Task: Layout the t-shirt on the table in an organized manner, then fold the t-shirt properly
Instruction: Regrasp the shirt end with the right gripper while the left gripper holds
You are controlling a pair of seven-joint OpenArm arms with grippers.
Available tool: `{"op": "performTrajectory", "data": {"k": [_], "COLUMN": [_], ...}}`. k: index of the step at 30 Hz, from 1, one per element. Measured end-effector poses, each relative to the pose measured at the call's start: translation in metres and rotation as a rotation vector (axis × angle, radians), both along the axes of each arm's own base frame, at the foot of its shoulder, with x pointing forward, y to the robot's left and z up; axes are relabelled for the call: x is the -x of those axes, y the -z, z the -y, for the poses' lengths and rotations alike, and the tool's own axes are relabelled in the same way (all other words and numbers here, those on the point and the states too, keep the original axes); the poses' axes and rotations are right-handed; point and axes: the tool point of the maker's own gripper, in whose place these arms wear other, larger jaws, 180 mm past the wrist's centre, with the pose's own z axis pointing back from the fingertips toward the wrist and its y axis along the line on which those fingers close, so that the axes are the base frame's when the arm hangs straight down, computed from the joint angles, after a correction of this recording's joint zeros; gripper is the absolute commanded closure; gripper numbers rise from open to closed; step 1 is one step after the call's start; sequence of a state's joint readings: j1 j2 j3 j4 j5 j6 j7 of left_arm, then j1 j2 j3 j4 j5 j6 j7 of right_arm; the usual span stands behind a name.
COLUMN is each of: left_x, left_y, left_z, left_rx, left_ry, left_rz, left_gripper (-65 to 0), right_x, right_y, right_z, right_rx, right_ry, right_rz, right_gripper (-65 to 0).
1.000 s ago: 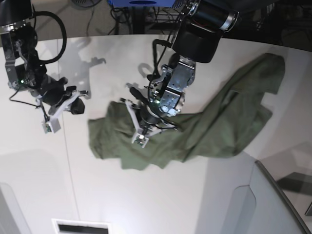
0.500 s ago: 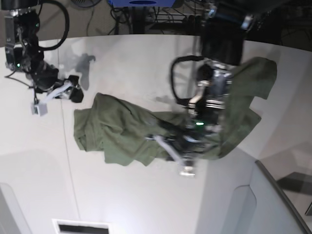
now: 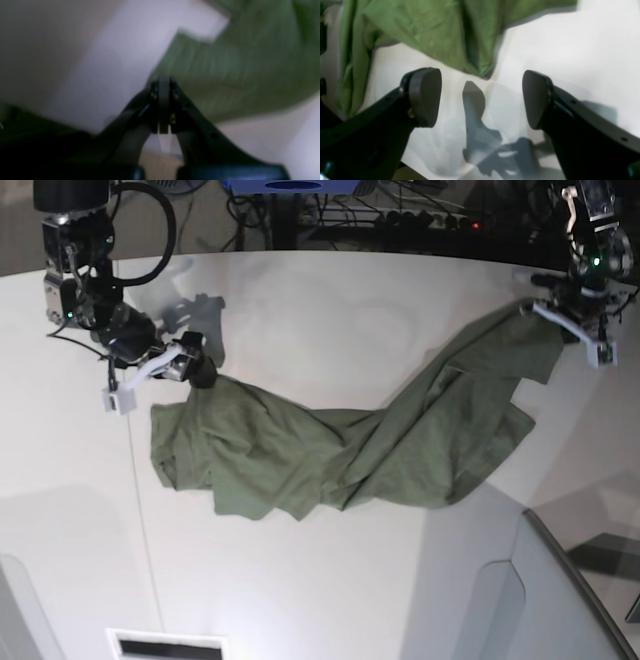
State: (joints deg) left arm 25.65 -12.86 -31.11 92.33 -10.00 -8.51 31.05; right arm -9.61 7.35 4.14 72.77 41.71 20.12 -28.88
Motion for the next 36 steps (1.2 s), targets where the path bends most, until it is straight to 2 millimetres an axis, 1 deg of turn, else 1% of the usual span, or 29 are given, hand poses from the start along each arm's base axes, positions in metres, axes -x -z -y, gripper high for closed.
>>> {"op": "performTrajectory", "data": {"k": [3, 5, 7, 10, 13, 16, 20, 23, 25, 27, 29, 31, 32, 34, 36], "left_x": [0.030, 0.041, 0.050, 0.055, 0.064, 0.070, 0.064, 0.068, 0.068, 0.066, 0.066, 0.066, 0.066, 0.068, 0.072], "left_y": [0.006, 0.010, 0.014, 0.018, 0.029, 0.037, 0.038, 0.038, 0.037, 0.037, 0.037, 0.037, 0.037, 0.034, 0.027], "left_z": [-0.008, -0.002, 0.000, 0.004, 0.007, 0.011, 0.018, 0.011, 0.010, 0.011, 0.012, 0.012, 0.011, 0.006, -0.004], "left_rx": [0.011, 0.045, 0.065, 0.086, 0.110, 0.142, 0.253, 0.267, 0.275, 0.281, 0.282, 0.281, 0.279, 0.272, 0.255], "left_ry": [-0.048, -0.034, -0.066, -0.091, -0.110, -0.130, -0.177, -0.189, -0.199, -0.199, -0.196, -0.197, -0.197, -0.211, -0.244], "left_rz": [-0.034, -0.041, -0.039, -0.036, -0.059, -0.070, 0.005, 0.006, 0.015, 0.020, 0.023, 0.022, 0.021, 0.031, 0.052], "left_gripper": [0.0, 0.0, 0.0, 0.0, 0.0, 0.0, 0.0, 0.0, 0.0, 0.0, -1.5, -1.2, -1.3, -1.3, -1.3], "right_x": [-0.006, -0.015, -0.026, -0.031, -0.031, -0.023, -0.010, -0.007, -0.007, -0.007, -0.010, -0.013, -0.013, -0.013, -0.012], "right_y": [0.002, 0.004, 0.005, 0.006, 0.005, 0.005, 0.004, 0.002, 0.004, 0.007, 0.012, 0.017, 0.019, 0.020, 0.020], "right_z": [0.002, 0.003, 0.003, 0.004, -0.006, -0.022, -0.028, -0.044, -0.051, -0.054, -0.050, -0.044, -0.043, -0.043, -0.043], "right_rx": [-0.004, -0.020, -0.028, -0.038, -0.060, -0.078, -0.073, -0.057, -0.067, -0.075, -0.064, -0.055, -0.054, -0.056, -0.056], "right_ry": [0.021, 0.027, 0.040, 0.051, 0.056, 0.007, -0.021, -0.088, -0.101, -0.101, -0.102, -0.091, -0.085, -0.087, -0.088], "right_rz": [0.014, 0.018, 0.017, 0.019, 0.023, -0.015, -0.016, -0.015, -0.025, -0.038, -0.055, -0.070, -0.080, -0.083, -0.082], "right_gripper": [-48.2, -48.2, -48.2, -48.2, -48.0, -48.0, -48.0, -47.0, -41.3, -32.0, -18.6, -3.9, 0.0, -0.5, -0.2]}}
